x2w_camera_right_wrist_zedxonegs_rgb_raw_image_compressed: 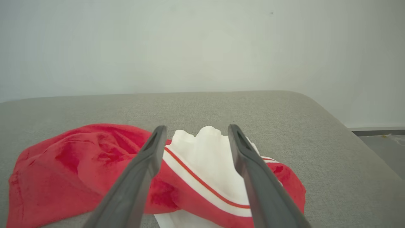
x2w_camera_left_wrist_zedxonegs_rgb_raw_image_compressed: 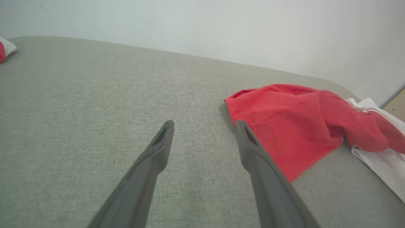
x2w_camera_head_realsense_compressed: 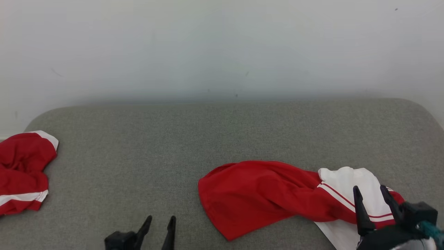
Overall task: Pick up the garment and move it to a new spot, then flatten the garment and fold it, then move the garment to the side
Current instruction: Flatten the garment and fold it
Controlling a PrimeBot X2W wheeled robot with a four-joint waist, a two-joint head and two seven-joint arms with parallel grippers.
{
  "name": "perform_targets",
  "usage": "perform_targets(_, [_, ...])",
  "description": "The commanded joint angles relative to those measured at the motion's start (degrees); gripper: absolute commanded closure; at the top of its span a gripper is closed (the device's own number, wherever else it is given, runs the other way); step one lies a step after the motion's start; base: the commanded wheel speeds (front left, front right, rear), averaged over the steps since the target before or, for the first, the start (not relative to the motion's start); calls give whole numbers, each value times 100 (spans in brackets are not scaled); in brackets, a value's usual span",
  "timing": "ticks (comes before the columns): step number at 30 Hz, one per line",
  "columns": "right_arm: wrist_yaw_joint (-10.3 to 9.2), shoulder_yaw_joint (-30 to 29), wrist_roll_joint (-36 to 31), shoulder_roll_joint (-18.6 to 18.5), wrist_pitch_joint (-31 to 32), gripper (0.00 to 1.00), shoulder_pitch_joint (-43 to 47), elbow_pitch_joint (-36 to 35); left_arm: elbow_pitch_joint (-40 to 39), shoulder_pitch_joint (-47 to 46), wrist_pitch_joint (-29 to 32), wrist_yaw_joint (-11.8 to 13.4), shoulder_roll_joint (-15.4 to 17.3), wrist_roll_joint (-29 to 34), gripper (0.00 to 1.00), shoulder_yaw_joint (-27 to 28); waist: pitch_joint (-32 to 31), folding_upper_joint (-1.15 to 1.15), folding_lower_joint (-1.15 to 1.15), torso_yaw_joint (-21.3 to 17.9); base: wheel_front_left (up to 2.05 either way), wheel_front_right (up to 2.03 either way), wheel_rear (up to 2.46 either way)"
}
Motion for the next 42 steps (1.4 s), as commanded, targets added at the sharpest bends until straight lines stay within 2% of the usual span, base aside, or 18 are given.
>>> perform_targets(1, [-12, 4, 8, -98, 280, 0, -185, 80, 87, -172, 204, 5, -16, -131, 0, -127, 97, -1, 0, -59, 0, 0, 0])
perform_targets(6, [-12, 184, 54, -426, 1254, 0, -931, 444, 422, -785, 1010, 5, -46, -427, 0, -561, 299, -1, 0, -145, 0, 0, 0])
perform_targets(9, [-12, 239, 66, -478, 1530, 0, -1369, 662, 633, -1125, 1335, 5, -103, -529, 0, -737, 482, -1, 0, -194, 0, 0, 0])
perform_targets(13, [-12, 326, 76, -486, 1556, 0, -1833, 973, 926, -1502, 1537, 46, -181, -653, 0, -865, 727, -1, 0, -236, 0, 0, 0])
perform_targets(17, [-12, 466, 68, -465, 1476, 0, -2143, 1225, 1202, -1805, 1661, 245, -224, -665, 0, -1006, 916, -1, 0, -285, 0, 0, 0])
perform_targets(21, [-12, 509, 89, -430, 1409, 0, -2285, 1389, 1351, -1951, 1689, 298, -240, -767, 0, -1099, 1014, -1, 0, -323, 0, 0, 0])
perform_targets(28, [-12, 475, 38, -458, 1428, 0, -2452, 1708, 1664, -2154, 1746, 541, -248, -904, 0, -1385, 1124, -1, 0, -395, 0, 0, 0])
perform_targets(29, [-12, 450, 23, -464, 1462, 0, -2468, 1758, 1679, -2176, 1741, 544, -250, -903, 12, -1440, 1129, -1, 0, -404, 0, 0, 0])
perform_targets(30, [-12, 425, 12, -469, 1518, 0, -2503, 1799, 1694, -2191, 1715, 565, -252, -938, 31, -1482, 1133, -1, 0, -412, 0, 0, 0])
perform_targets(31, [-12, 405, 6, -474, 1584, 0, -2542, 1842, 1712, -2207, 1687, 580, -252, -926, 67, -1526, 1136, -1, 0, -420, 0, 0, 0])
perform_targets(32, [-12, 396, 13, -477, 1674, 0, -2572, 1876, 1726, -2216, 1664, 584, -251, -928, 97, -1560, 1138, -1, 0, -426, 0, 0, 0])
perform_targets(33, [-12, 384, 29, -478, 1803, 0, -2592, 1934, 1741, -2219, 1647, 575, -249, -937, 100, -1604, 1139, -1, 0, -433, 0, 0, 0])
perform_targets(38, [-12, 311, 47, -599, 2282, 0, -2908, 2088, 1795, -2255, 1592, 571, -249, -992, 100, -1732, 1176, -1, 0, -438, 0, 0, 0])
perform_targets(42, [-13, -31, 39, -598, 2849, 0, -3170, 2329, 1814, -2305, 1550, 558, -250, -1021, 100, -1829, 1239, -1, 0, -400, 0, 0, 0])
